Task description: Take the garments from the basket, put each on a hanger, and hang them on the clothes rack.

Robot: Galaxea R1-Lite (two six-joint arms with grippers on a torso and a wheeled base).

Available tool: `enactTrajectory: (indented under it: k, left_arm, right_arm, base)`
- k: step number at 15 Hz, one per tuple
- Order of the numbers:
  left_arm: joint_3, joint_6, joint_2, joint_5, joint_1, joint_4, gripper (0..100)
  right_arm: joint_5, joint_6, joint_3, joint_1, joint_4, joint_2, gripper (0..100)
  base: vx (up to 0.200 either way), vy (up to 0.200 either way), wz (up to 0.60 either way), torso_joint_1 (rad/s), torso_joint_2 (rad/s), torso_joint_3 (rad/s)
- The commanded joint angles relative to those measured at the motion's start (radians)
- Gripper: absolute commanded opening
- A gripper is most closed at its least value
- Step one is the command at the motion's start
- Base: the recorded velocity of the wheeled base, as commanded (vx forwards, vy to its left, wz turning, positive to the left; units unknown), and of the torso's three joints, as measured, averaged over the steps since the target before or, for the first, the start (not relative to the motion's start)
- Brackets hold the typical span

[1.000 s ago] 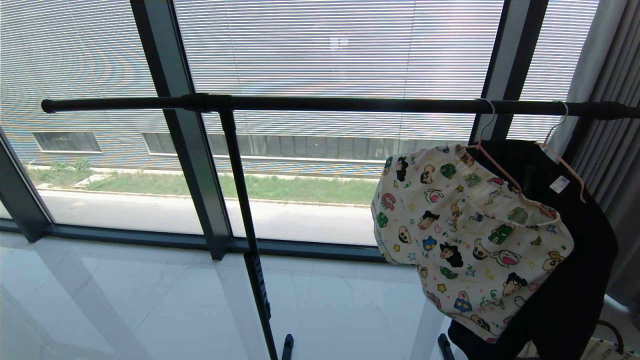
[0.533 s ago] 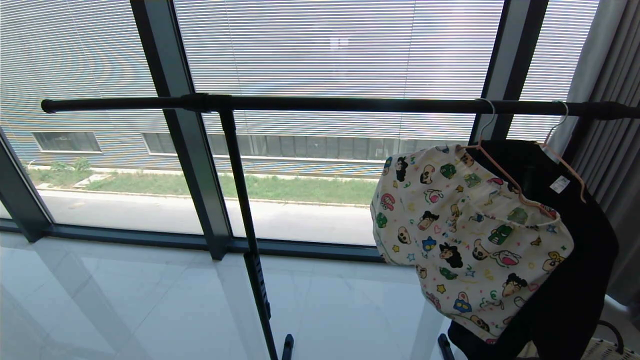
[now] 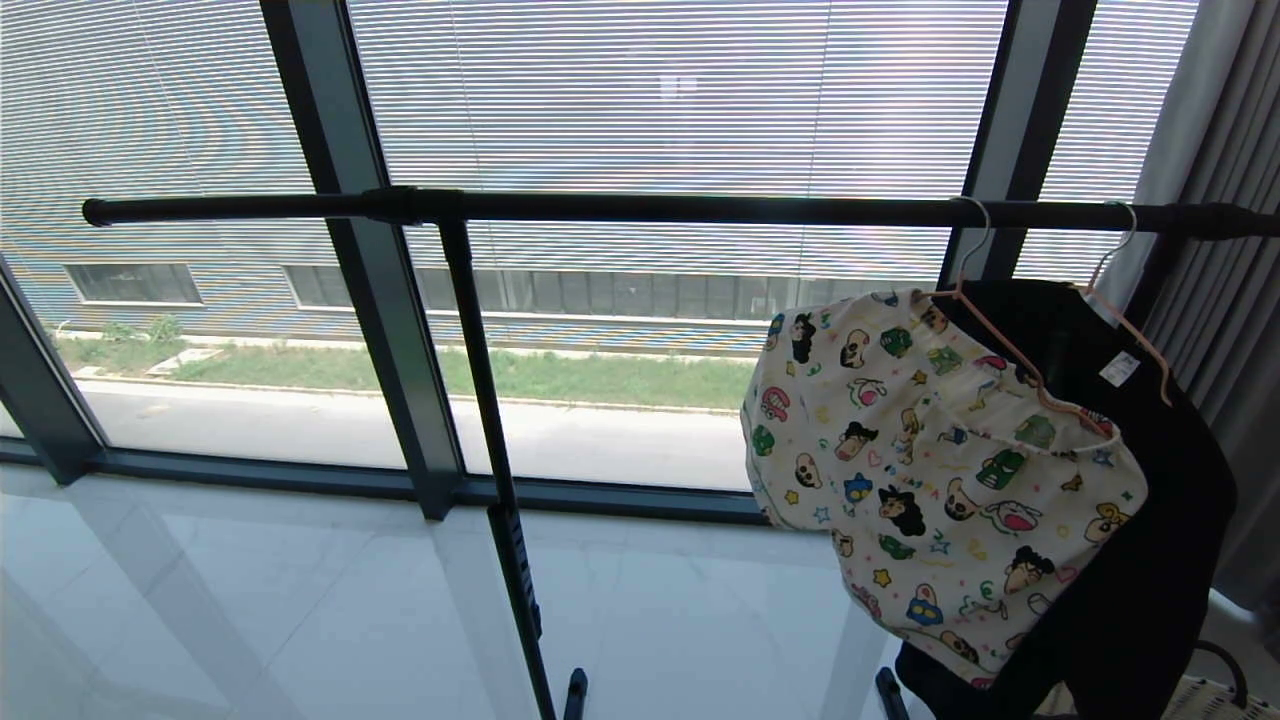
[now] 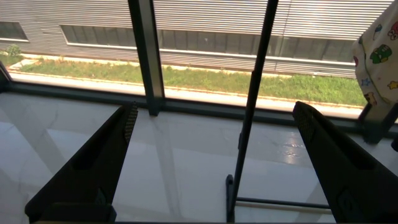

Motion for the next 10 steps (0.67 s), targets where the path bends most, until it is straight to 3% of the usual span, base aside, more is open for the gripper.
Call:
enactTrajectory:
  k: [1, 8, 10]
  left_arm:
    - [0.001, 0.0, 0.0, 0.0, 0.0, 0.0, 100]
    - [0.001, 0.0, 0.0, 0.0, 0.0, 0.0, 100]
    - [0.001, 0.001, 0.0, 0.0, 0.0, 0.0, 100]
  right_arm:
    - [0.0, 0.002, 0.0, 0.0, 0.0, 0.001, 100]
    - [0.001, 0.004, 0.0, 0.0, 0.0, 0.001, 100]
    - [0.0, 0.004, 0.0, 0.0, 0.0, 0.001, 100]
  base:
    - [0.0, 0.0, 0.0, 0.0, 0.0, 0.0]
    - [0.0, 0.0, 0.0, 0.0, 0.0, 0.0]
    - [-0.2, 0.0, 0.0, 0.002, 0.0, 0.0]
